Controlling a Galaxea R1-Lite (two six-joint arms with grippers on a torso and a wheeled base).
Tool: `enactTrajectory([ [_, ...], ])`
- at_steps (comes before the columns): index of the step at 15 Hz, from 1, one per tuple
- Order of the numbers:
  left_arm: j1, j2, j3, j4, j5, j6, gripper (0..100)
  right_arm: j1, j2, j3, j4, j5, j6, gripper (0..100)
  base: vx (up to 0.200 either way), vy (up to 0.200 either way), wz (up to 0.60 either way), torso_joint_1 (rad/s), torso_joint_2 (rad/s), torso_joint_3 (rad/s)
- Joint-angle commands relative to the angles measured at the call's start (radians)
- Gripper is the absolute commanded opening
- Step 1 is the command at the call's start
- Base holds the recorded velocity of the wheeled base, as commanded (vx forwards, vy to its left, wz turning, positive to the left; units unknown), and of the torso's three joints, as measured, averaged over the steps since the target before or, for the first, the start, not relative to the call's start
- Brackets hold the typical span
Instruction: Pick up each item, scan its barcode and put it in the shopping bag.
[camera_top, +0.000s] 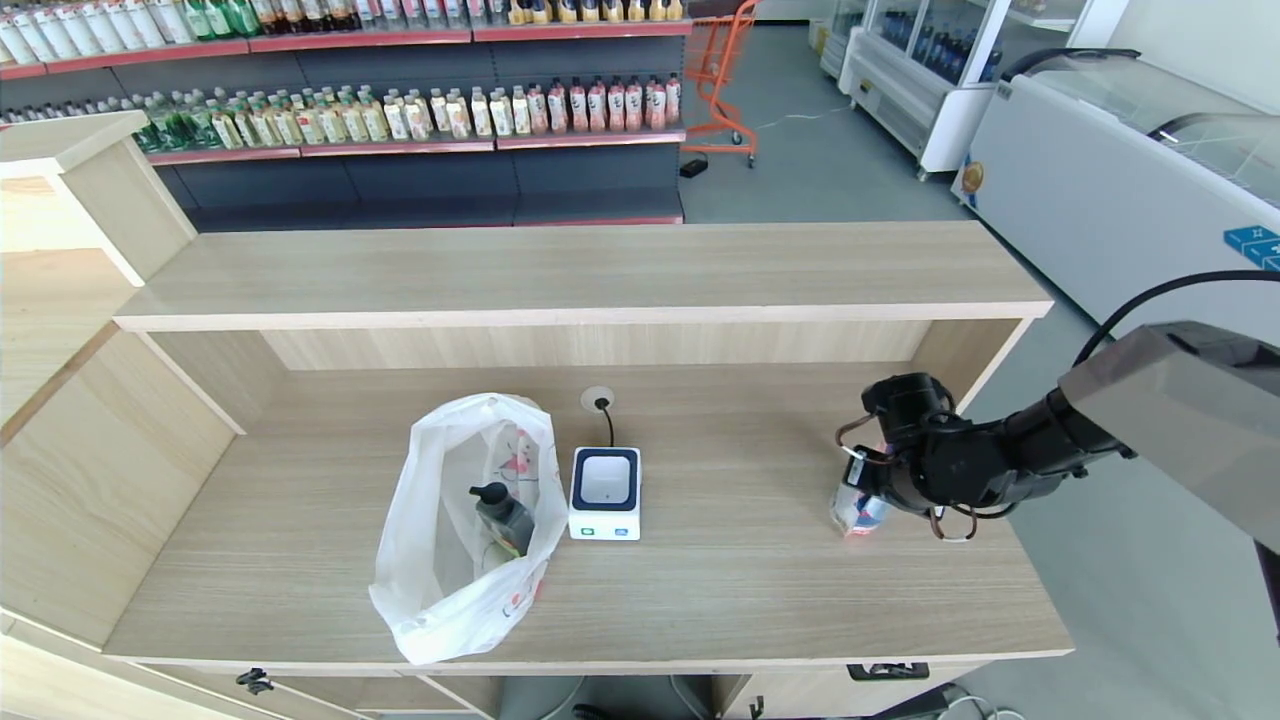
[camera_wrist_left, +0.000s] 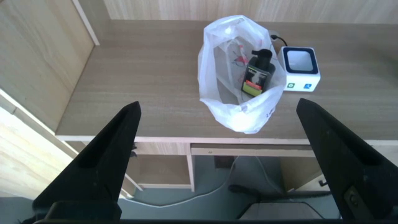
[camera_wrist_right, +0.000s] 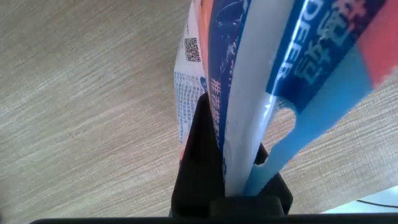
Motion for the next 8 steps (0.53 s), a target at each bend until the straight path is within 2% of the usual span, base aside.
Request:
enactTrajectory([
  [1, 0.0, 0.002, 0.0, 0.0, 0.0, 0.0, 100, 0.004, -0.063, 0.007, -0.013, 0.01, -0.011, 0, 0.0, 0.0, 0.0, 0.0, 0.0, 0.0],
  [2, 0.0, 0.002, 0.0, 0.0, 0.0, 0.0, 100, 0.006, -0.14, 0.042, -0.015, 0.073, -0.017, 0, 0.0, 0.0, 0.0, 0.0, 0.0, 0.0],
  [4, 0.0, 0.002, 0.0, 0.0, 0.0, 0.0, 100, 0.0, -0.371, 0.157, -0.013, 0.378, -0.041, 0, 0.0, 0.0, 0.0, 0.0, 0.0, 0.0],
  [6, 0.0, 0.002, 0.0, 0.0, 0.0, 0.0, 100, -0.062, -0.543, 0.29, -0.012, 0.699, -0.225, 0, 0.0, 0.0, 0.0, 0.0, 0.0, 0.0],
  [7, 0.0, 0.002, 0.0, 0.0, 0.0, 0.0, 100, -0.08, -0.577, 0.321, -0.015, 0.796, -0.302, 0, 0.0, 0.0, 0.0, 0.0, 0.0, 0.0],
  [8, 0.0, 0.002, 0.0, 0.0, 0.0, 0.0, 100, -0.102, -0.658, 0.378, -0.016, 1.016, -0.432, 0, 0.0, 0.0, 0.0, 0.0, 0.0, 0.0],
])
